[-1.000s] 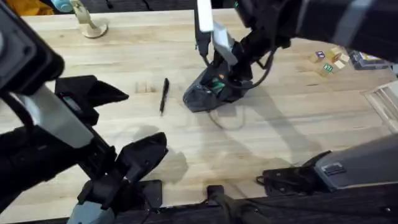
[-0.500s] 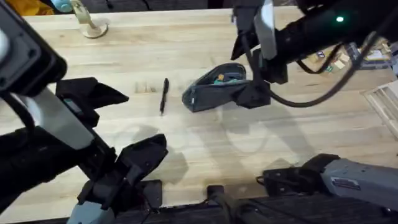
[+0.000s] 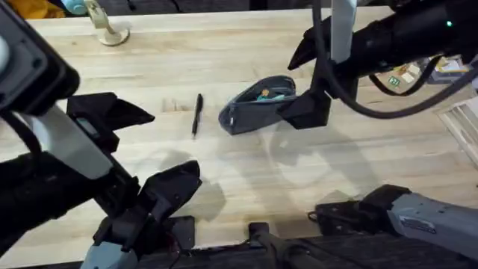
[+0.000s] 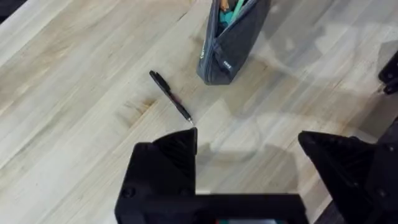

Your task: Unzip the bag, pick up the pens from the table one at a time and place them inside, then zip the bag closed.

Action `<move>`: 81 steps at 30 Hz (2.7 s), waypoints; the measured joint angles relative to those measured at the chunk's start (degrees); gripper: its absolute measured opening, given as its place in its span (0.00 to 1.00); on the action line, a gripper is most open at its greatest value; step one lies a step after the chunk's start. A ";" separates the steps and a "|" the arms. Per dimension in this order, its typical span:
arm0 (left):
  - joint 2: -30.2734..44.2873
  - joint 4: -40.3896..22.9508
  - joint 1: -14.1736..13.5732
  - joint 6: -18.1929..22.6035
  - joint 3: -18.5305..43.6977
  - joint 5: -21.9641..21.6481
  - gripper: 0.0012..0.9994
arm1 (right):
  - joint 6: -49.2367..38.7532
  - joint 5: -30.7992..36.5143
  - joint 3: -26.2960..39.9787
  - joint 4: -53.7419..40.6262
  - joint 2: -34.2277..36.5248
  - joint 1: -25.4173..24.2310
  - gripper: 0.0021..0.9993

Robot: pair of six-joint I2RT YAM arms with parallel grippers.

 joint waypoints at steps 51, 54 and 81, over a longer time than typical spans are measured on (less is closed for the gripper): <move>44.83 23.01 0.00 -29.81 0.00 -14.93 0.99 | 20.04 15.30 0.00 -4.87 -18.36 0.00 1.00; 46.60 23.00 0.00 -30.21 0.00 -15.42 0.99 | 20.05 15.30 0.00 -4.87 -18.37 0.00 1.00; 61.83 29.00 0.00 -28.42 0.00 -16.30 0.99 | 20.04 15.32 0.00 -4.87 -18.36 0.00 1.00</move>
